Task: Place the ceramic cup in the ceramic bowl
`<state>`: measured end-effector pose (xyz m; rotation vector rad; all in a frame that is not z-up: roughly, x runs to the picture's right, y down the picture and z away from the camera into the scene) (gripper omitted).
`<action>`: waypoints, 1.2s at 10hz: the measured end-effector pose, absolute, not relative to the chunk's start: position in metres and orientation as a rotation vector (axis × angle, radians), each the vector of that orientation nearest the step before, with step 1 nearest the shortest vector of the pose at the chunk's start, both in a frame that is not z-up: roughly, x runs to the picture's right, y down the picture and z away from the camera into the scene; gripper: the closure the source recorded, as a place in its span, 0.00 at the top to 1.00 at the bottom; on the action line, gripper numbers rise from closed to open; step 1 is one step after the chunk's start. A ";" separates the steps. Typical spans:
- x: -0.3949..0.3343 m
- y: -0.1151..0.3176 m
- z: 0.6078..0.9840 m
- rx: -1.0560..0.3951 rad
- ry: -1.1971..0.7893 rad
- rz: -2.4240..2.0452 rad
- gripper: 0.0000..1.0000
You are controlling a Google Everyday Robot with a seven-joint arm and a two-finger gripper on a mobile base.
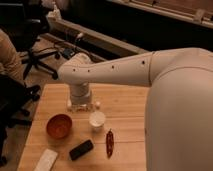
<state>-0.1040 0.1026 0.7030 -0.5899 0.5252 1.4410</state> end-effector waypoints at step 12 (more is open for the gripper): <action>-0.063 0.109 0.714 -0.570 0.530 1.519 0.65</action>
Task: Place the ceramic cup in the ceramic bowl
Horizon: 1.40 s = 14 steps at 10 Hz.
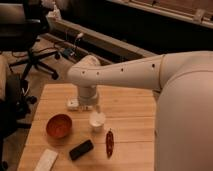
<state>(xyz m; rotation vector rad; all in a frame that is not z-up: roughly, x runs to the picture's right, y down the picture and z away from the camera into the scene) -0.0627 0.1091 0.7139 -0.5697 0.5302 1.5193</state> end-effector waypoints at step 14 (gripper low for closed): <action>-0.001 0.189 0.783 -0.514 0.612 1.582 0.58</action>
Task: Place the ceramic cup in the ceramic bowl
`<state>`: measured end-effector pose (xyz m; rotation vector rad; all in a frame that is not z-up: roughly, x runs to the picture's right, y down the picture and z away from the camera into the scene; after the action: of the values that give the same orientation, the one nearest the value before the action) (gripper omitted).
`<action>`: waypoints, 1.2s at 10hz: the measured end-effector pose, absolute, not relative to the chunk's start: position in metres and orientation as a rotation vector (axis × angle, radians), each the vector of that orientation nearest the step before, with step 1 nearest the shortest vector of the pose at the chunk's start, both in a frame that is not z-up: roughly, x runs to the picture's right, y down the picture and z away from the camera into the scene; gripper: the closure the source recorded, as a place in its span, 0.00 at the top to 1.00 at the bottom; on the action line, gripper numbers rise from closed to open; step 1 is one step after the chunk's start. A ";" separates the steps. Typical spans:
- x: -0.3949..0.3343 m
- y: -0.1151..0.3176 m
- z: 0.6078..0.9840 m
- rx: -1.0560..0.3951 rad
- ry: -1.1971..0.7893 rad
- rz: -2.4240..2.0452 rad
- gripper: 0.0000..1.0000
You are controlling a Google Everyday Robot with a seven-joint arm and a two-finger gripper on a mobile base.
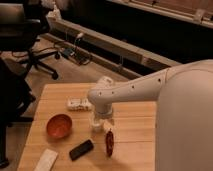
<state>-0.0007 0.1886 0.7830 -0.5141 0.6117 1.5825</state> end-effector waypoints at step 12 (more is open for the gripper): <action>-0.057 0.098 0.737 -0.471 0.423 1.535 0.00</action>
<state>-0.0569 0.0978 0.7375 -0.4709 0.4226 1.5352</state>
